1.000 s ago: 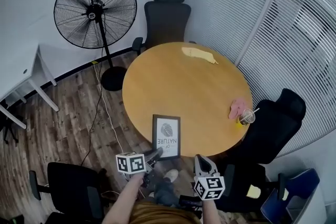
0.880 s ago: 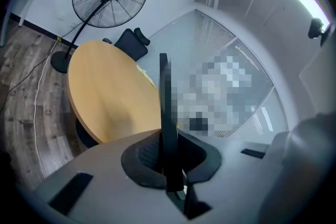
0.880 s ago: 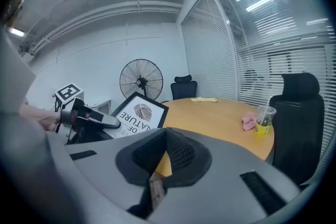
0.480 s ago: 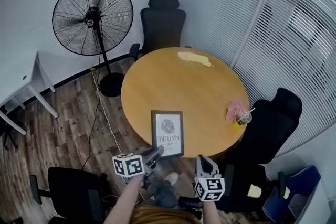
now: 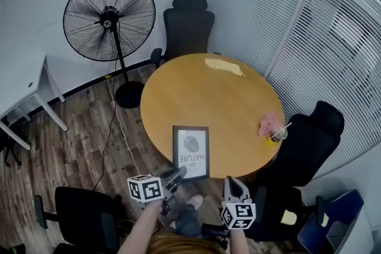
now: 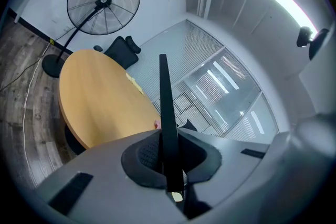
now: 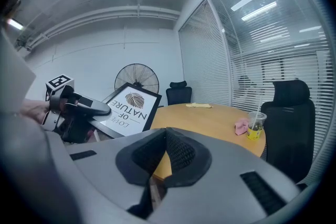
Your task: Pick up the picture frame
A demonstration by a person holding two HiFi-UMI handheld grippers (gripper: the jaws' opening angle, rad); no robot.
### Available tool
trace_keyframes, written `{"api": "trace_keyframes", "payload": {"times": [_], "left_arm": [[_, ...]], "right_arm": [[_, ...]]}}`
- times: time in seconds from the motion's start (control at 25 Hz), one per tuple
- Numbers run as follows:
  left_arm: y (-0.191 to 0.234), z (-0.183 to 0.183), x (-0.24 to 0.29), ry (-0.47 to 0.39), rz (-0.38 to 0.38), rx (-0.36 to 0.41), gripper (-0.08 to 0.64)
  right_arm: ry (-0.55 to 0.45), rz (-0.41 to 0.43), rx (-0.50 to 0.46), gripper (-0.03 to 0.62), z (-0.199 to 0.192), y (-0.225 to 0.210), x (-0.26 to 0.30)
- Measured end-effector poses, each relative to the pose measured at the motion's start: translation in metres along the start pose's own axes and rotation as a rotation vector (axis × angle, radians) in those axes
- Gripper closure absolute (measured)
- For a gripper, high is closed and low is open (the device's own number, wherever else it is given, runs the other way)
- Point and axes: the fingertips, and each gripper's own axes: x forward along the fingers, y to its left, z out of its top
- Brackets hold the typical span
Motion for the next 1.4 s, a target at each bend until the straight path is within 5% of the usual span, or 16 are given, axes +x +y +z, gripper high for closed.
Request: {"api": "trace_keyframes", "payload": {"times": [1.4], "left_arm": [[-0.007,-0.011,0.011,0.028,-0.038,-0.021,0.508]], "right_arm": [[0.015,0.014,0.004,0.580,-0.005,-0.002,-0.005]]}}
